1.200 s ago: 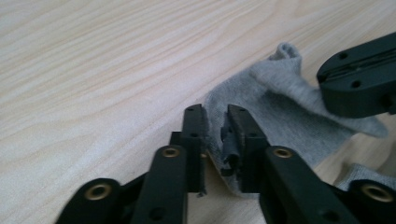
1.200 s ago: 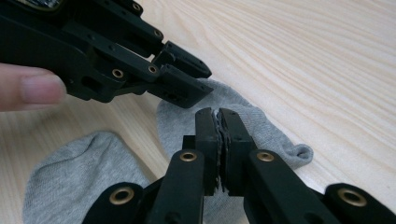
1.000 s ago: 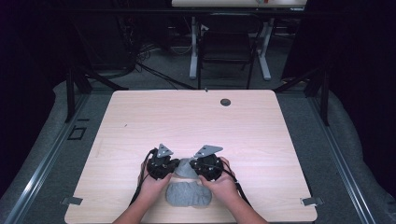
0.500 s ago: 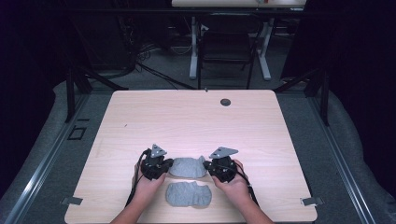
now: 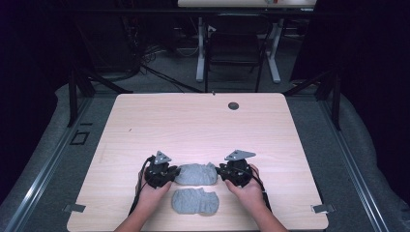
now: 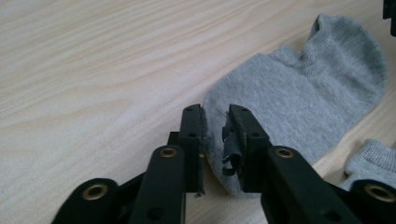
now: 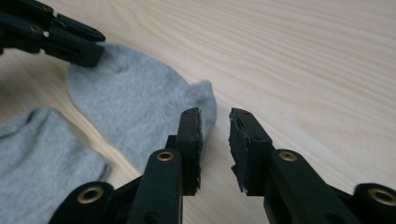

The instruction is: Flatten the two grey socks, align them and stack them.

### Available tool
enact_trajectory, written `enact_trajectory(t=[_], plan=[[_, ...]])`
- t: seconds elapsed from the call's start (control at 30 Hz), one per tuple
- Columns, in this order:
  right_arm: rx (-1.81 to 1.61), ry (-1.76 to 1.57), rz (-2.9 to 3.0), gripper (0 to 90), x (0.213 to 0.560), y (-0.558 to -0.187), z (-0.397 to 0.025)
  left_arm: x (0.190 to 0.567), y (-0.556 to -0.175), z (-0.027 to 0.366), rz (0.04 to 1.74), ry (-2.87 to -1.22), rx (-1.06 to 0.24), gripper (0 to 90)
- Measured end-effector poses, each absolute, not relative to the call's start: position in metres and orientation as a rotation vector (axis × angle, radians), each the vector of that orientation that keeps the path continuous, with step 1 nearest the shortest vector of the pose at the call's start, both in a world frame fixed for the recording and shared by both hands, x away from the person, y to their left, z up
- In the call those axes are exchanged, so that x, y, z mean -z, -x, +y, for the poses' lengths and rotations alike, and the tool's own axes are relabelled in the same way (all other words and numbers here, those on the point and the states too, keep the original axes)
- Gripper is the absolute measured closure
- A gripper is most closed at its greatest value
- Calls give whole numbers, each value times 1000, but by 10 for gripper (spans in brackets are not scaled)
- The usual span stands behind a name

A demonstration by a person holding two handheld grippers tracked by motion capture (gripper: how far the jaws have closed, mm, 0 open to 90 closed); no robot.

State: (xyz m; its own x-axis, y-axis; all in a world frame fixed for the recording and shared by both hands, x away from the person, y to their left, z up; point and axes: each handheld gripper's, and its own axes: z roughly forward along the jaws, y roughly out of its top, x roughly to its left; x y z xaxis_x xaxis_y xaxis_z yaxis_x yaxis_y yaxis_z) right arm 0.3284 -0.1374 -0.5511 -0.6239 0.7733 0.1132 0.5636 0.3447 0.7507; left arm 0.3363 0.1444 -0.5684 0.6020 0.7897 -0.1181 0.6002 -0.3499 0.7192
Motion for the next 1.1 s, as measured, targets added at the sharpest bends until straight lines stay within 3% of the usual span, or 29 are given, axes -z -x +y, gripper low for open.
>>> enact_trajectory(t=[0.07,0.23,0.53,1.1], plan=[[-1163,-1189,2349,695,549,-331,-134,568,-338,145,1078,-2068,-291,691],[-1132,-1179,2368,657,552,-338,-119,569,-341,142,1080,-2090,-292,703],[-1033,-1206,2412,853,565,-347,-115,572,-344,142,1092,-2126,-308,862],[-1023,-1225,2419,867,573,-344,-122,572,-341,145,1091,-2129,-313,875]])
